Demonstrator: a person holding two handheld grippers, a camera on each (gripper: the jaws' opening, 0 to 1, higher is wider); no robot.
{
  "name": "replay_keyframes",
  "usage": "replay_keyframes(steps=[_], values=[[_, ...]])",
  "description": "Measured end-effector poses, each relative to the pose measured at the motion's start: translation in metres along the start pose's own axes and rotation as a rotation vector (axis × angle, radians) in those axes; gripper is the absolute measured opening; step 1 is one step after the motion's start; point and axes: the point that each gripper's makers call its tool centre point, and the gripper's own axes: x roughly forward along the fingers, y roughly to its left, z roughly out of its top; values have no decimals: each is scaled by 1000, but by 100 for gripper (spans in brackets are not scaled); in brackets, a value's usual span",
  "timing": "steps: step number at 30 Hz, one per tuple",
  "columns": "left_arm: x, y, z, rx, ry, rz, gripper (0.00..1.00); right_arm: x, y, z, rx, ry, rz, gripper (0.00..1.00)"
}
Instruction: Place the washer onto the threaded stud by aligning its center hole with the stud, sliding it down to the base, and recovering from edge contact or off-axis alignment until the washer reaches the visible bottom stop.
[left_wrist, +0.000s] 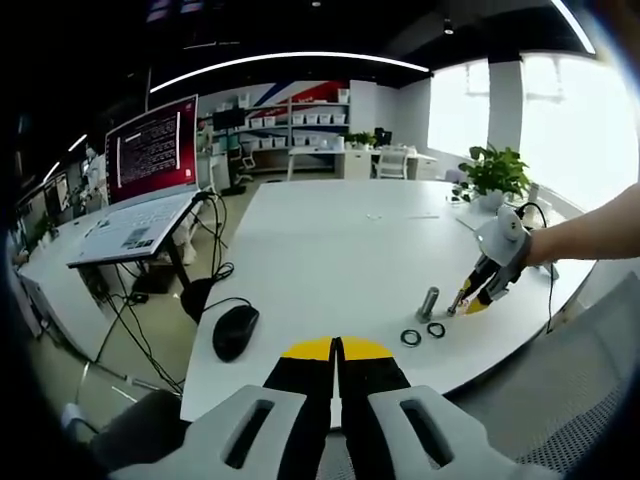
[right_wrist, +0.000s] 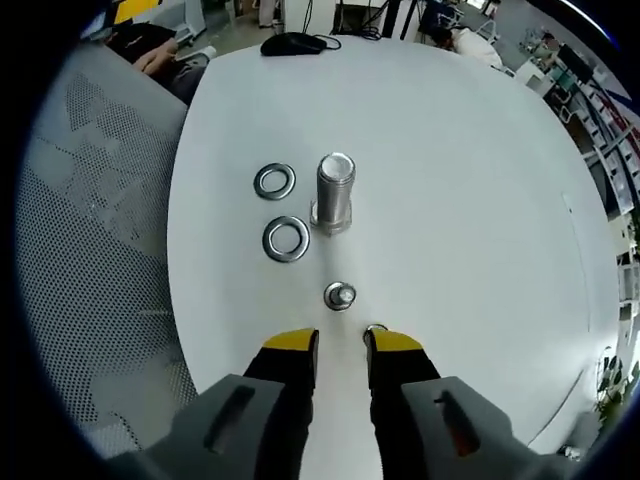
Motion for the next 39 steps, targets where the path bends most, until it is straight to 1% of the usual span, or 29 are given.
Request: replay_keyframes(steps=[4,11,18,23,29,31,32,39], values=[[0,0,0,0,1,-1,0,-4,-2,-3,27,-17,-3,22],[0,0,0,-3,1,-1,0,-4,-8,-8,71,-39,-17,22],[0,-1,-1,-1,5,-4,0,2,-10,-12,91,-32,-11,22],[0,-1,-2,1,10,-4,0,10,-16,-11,62,-18,4,21],[0,-1,-2,0,11,-4,0,16,-18,-11,15,28,43,21],[0,-1,-2,0,10,-5,0,17,-17,-11,-12,40,56,21],[0,-1,-2,0,10,-5,0,17,-15,-9,-21,34,69,21],[0,-1,-2,3,15,-5,0,17,-13,-9,-51,60,85,21]])
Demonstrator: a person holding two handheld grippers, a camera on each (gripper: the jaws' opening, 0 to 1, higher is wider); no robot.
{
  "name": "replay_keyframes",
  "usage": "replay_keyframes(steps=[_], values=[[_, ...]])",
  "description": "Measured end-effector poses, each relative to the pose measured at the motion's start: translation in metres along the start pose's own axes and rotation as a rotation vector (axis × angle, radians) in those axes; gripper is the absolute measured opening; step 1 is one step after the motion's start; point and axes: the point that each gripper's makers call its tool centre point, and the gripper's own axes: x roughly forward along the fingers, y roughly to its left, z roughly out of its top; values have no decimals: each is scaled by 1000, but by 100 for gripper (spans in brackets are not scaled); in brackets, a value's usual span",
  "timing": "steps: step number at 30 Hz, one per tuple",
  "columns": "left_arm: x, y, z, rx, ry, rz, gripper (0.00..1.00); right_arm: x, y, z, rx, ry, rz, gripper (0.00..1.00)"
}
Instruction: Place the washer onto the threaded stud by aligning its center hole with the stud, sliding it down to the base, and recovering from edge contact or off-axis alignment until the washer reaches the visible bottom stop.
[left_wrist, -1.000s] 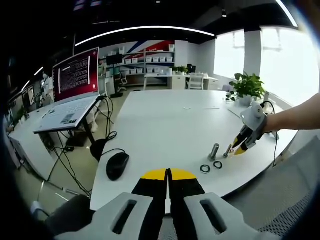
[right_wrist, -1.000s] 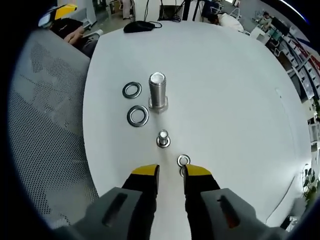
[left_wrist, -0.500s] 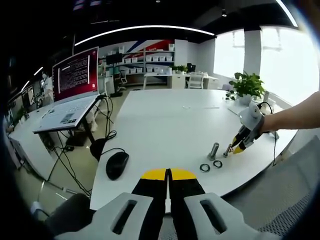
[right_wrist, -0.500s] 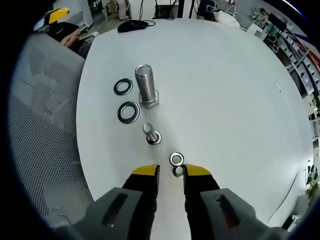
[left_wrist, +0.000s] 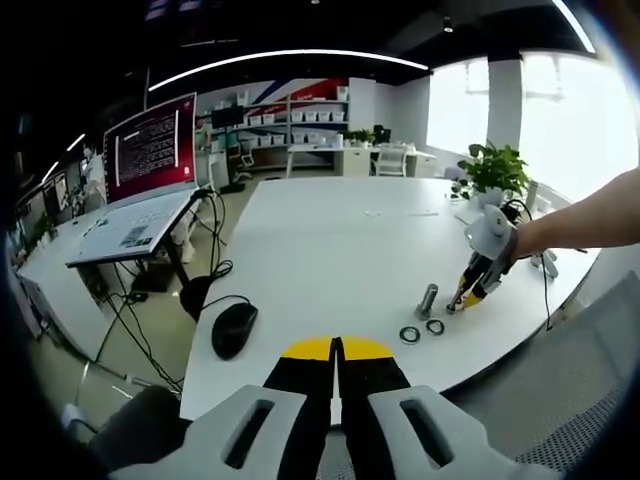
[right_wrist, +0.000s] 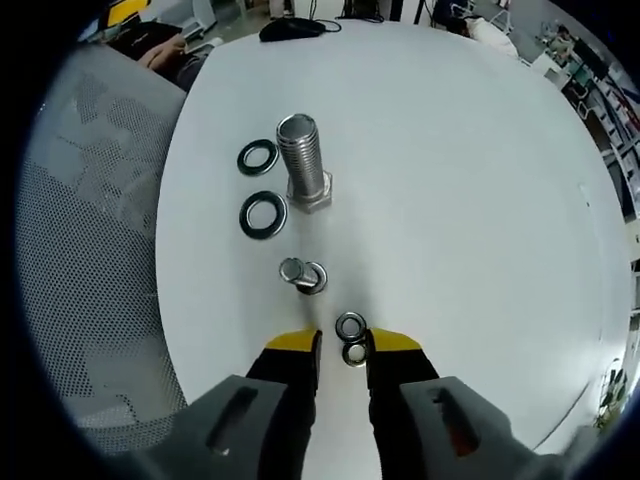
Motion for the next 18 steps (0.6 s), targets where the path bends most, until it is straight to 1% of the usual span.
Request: replay_keyframes(steps=[6,13,16,18], values=[[0,0,0,1,2,-2,0,1,-2,1,33,14,6,20],[0,0,-1,4,4,-3,0,1,-2,3,15,26,6,21],[0,0,0,2,3,-3,0,2,-1,4,-17,40,5,21],[0,0,-1,2,3,-3,0,2,-1,4,-22,48,4,21]])
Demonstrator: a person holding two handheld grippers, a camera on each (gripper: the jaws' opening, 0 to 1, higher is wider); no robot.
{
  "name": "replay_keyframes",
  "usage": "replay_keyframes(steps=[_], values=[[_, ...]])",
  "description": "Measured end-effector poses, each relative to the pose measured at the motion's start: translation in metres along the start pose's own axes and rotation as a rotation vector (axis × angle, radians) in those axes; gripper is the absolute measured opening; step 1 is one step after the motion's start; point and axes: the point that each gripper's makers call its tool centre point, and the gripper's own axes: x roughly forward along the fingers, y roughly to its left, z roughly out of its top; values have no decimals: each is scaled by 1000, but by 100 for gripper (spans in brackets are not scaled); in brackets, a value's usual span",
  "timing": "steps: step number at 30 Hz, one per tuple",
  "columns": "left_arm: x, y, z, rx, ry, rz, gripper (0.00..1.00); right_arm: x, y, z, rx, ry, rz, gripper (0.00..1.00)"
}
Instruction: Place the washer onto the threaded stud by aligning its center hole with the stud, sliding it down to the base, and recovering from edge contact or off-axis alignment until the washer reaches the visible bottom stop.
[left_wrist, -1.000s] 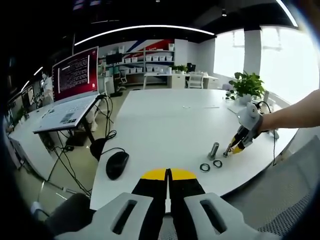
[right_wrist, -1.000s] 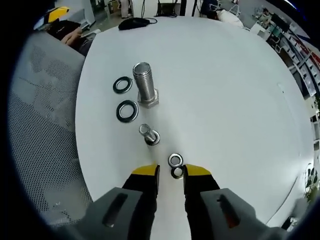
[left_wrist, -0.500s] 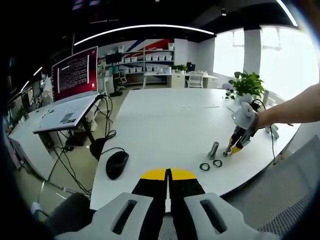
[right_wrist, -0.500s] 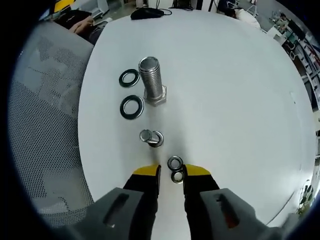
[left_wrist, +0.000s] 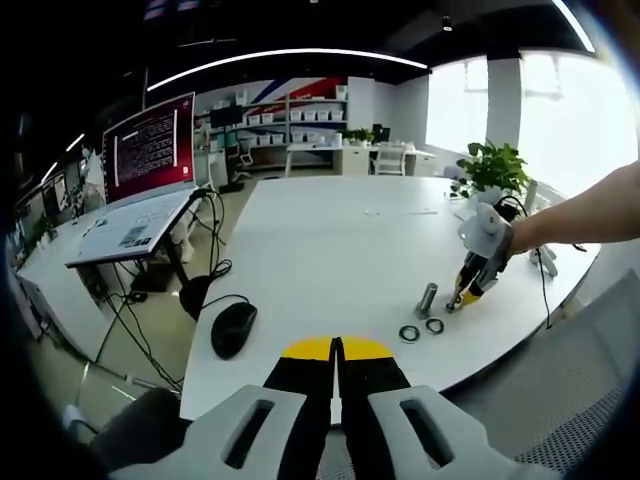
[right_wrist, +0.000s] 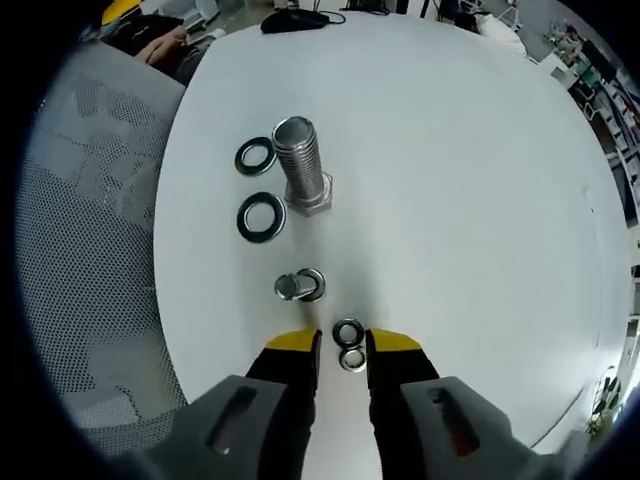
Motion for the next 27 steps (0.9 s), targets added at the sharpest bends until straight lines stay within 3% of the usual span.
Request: replay_keyframes(steps=[5,14,27], values=[[0,0,0,0,-1,0,0,0,-1,-1,12,-1,-1,21],[0,0,0,3,-1,-1,0,-1,-3,1,117,-56,-8,20],[0,0,0,-1,-3,0,0,0,-6,3,122,-50,-20,17]])
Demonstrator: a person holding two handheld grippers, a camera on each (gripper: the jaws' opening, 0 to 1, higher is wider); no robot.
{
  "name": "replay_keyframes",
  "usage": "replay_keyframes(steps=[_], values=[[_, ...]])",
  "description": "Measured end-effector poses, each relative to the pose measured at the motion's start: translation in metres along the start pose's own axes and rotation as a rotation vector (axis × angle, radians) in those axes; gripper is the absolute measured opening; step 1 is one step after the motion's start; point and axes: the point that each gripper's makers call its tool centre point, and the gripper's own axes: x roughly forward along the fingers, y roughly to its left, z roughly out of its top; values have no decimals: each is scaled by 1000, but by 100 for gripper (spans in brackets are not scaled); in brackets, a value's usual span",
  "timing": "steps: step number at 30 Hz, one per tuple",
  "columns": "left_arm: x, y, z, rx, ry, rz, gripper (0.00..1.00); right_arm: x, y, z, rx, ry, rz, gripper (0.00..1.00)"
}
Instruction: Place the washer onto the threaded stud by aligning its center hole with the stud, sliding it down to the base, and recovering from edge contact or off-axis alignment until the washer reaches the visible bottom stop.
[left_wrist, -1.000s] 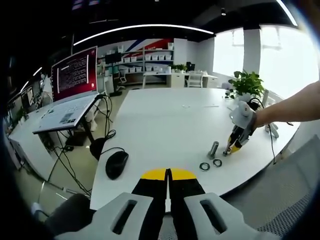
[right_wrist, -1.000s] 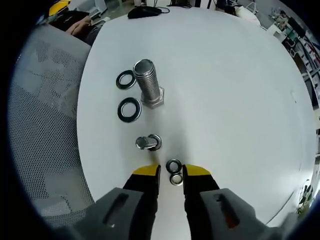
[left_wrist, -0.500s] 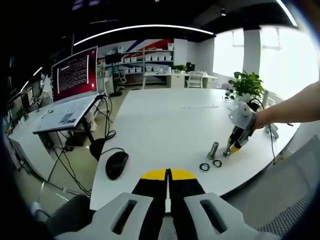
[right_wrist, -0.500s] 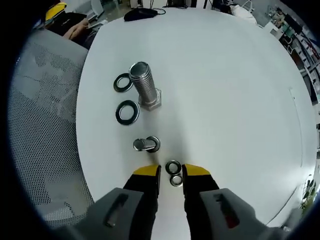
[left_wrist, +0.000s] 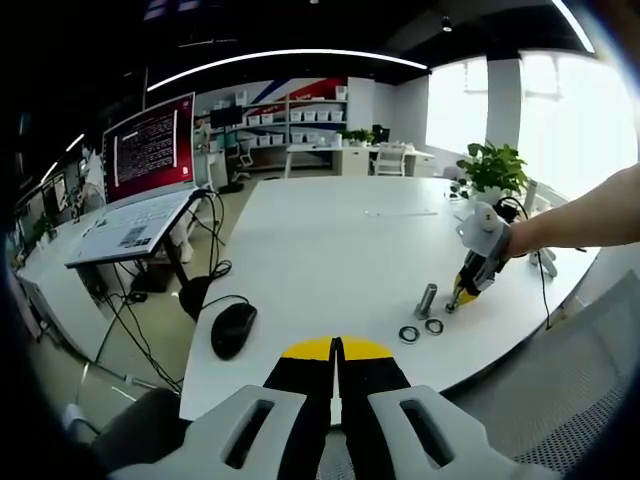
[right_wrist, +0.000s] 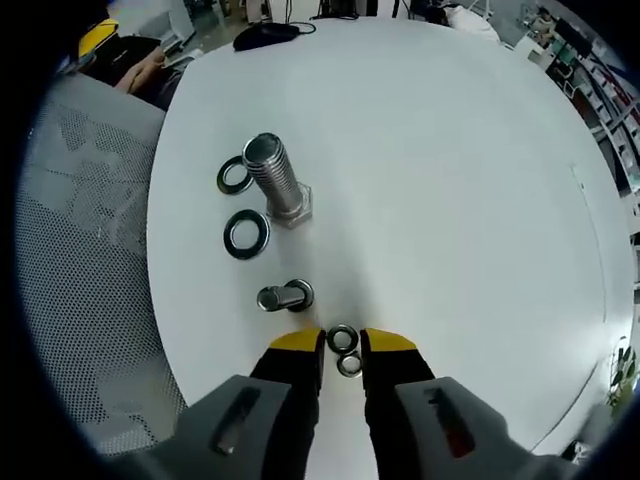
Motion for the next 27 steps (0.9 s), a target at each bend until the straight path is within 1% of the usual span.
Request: replay_keyframes(steps=[8,9,10,11,13,20,25,27], values=[[0,0,1,-1,-4,2,0,0,-1,1,7,4,-8,15],[0,0,1,0,-4,1,0,1,-2,1,7,3,-10,14],[0,0,1,-1,-4,1,0,2,-3,1,-3,-4,-23,5],[0,0,1,-1,-5,1,0,1,-6,-2,-38,15,-42,4],[0,1,1,-3,-4,2,0,0,-2,0,-11,3,-34,4],[0,1,1,-4,-6,4,0,1,-3,1,3,-2,-25,5],[0,1,1,-4,-7,2,0,0,0,-2,33,1,-13,5],[0,1,1,-5,-8,2,0,-2,1,-4,31,4,-13,6]])
